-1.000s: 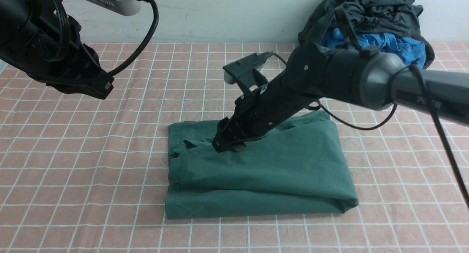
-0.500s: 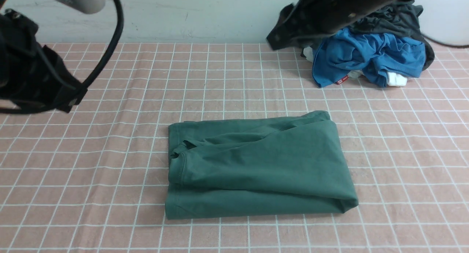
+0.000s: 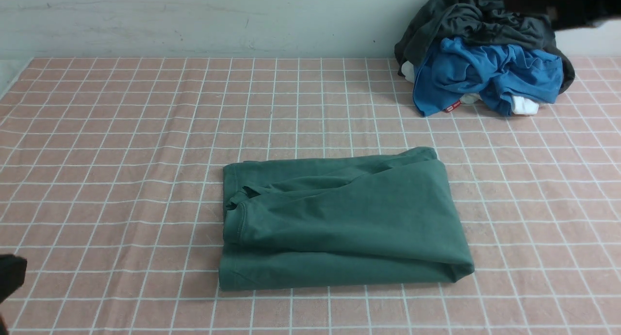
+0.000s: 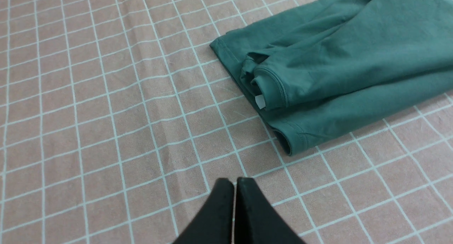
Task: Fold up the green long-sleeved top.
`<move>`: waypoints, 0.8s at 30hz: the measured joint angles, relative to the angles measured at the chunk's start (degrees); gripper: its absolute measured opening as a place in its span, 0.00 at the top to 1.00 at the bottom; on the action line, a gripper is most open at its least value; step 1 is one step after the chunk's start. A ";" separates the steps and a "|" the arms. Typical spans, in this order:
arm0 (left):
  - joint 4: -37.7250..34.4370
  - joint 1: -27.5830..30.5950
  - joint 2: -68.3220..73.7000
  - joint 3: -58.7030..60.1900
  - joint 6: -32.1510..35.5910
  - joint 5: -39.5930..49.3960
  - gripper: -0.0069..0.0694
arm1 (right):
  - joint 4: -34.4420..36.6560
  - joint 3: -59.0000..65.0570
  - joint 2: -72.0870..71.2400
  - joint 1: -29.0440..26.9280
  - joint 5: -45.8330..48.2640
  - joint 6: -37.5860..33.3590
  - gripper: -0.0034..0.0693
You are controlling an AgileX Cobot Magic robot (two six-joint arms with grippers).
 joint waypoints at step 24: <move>1.49 0.00 -18.59 9.70 -2.81 -0.61 0.91 | 1.80 33.31 -43.10 -0.04 -22.97 -6.60 0.97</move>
